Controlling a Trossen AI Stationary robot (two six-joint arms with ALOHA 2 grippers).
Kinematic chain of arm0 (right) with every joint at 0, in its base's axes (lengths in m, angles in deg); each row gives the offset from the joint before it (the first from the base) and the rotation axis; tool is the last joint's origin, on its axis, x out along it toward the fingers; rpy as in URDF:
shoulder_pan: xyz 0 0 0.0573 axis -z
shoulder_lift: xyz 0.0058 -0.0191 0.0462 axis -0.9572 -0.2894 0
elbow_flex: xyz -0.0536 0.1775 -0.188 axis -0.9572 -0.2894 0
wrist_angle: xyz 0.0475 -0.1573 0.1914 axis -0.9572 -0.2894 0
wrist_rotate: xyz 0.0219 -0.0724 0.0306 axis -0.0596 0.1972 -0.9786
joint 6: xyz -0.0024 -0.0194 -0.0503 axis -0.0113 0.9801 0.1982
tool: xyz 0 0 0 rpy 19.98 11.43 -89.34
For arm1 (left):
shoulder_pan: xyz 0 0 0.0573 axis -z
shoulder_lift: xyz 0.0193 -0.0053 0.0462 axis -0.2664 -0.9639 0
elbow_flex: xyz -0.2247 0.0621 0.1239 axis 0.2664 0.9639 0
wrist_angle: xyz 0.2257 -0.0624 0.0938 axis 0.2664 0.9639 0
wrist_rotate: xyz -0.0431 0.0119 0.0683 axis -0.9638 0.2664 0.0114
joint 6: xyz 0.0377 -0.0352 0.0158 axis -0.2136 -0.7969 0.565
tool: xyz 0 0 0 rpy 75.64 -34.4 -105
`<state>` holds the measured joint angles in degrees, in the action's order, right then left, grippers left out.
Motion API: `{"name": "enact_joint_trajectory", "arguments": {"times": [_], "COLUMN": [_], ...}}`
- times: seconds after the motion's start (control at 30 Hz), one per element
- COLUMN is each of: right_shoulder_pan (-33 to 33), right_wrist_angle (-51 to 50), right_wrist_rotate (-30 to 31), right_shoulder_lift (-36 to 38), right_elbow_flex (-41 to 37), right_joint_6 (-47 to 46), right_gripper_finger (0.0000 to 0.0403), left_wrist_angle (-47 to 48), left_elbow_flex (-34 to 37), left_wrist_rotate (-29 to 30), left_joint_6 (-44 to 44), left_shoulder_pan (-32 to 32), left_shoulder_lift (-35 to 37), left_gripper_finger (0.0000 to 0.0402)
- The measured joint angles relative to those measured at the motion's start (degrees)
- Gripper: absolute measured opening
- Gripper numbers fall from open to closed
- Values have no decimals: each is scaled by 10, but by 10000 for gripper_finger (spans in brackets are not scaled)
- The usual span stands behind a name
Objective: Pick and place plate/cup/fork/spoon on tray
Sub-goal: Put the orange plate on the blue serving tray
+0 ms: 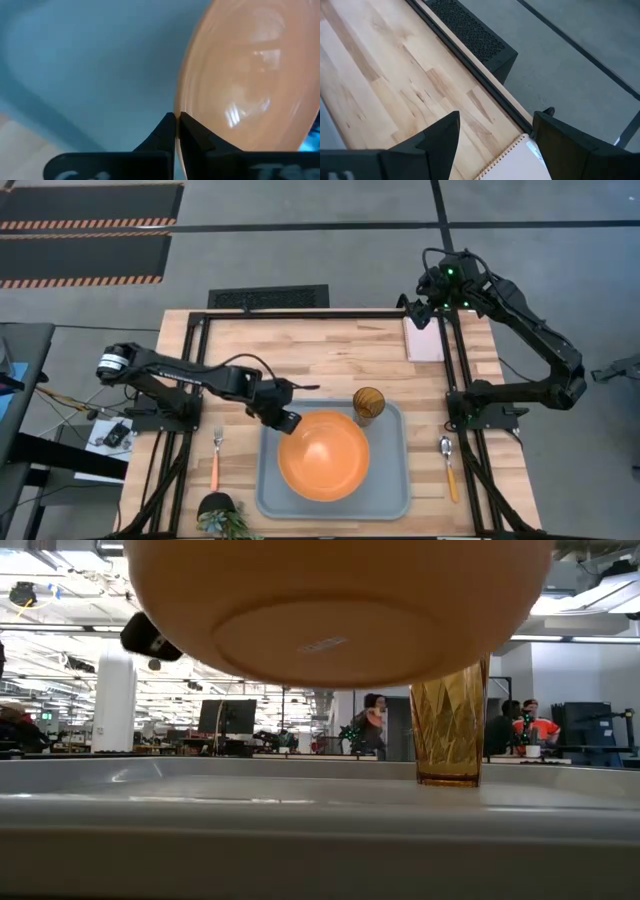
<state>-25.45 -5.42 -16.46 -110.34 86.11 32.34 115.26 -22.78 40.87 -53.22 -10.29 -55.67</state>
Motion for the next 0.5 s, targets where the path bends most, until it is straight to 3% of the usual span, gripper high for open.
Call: {"name": "enact_joint_trajectory", "arguments": {"times": [0.13,0.4,0.5], "right_shoulder_pan": [0,0,1], "right_wrist_angle": [0,0,1], "right_wrist_rotate": [0,1,1], "right_shoulder_lift": [0,0,0], "right_elbow_flex": [0,0,0], "right_joint_6": [1,4,4], "right_gripper_finger": [274,274,274], "left_wrist_angle": [-87,-105,-155], "left_elbow_flex": [40,42,41], "left_wrist_rotate": [2,52,60], "left_joint_6": [-44,-72,-89], "left_shoulder_pan": [6,27,39], "left_shoulder_lift": [0,-11,-31], "left_gripper_finger": [0,0,0]}}
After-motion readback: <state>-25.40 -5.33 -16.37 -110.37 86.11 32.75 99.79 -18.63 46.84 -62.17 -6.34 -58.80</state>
